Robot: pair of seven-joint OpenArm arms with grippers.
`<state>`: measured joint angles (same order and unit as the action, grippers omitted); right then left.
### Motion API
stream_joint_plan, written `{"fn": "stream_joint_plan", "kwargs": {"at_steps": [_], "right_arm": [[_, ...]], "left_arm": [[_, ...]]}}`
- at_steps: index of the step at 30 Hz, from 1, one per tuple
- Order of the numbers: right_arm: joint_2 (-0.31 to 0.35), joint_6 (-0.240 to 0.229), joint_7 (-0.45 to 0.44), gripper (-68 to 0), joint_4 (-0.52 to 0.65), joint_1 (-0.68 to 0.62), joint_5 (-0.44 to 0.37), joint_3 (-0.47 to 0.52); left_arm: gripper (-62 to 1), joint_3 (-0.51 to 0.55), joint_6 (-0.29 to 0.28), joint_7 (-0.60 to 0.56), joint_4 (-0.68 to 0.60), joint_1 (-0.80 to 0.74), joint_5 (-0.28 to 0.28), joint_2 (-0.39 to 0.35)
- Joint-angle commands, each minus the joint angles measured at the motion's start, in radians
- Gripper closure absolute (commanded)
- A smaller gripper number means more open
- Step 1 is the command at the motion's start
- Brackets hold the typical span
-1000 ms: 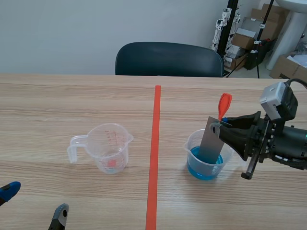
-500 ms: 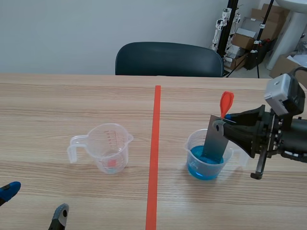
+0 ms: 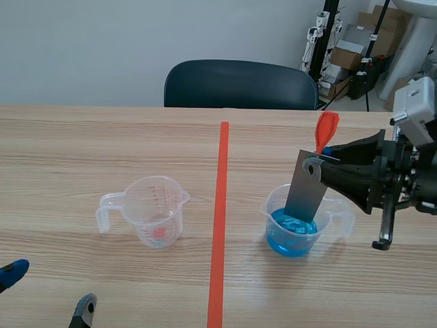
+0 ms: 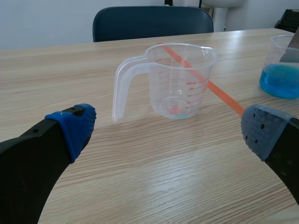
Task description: Do the redox reaction experiment. raise the plate out of the solution
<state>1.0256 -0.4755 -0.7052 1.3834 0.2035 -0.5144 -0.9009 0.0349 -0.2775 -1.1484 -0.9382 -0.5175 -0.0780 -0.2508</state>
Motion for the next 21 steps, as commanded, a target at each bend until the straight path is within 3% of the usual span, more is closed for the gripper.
{"fn": "stream_joint_plan", "kwargs": {"at_steps": [1, 13, 21], "right_arm": [[0.025, 0.004, -0.019, -0.6, 0.024, 0.012, -0.049, 0.005], [0.106, -0.004, -0.015, -0.6, 0.115, 0.012, -0.161, 0.005], [0.178, -0.048, -0.014, -0.6, 0.178, 0.012, -0.244, 0.005]], "left_arm": [[-62.3, 0.000, 0.005, -0.014, -0.019, -0.014, 0.008, -0.026], [-62.3, 0.000, 0.005, -0.053, -0.019, -0.024, 0.011, -0.055], [-62.3, 0.000, 0.004, -0.214, -0.019, -0.070, 0.011, -0.085]]}}
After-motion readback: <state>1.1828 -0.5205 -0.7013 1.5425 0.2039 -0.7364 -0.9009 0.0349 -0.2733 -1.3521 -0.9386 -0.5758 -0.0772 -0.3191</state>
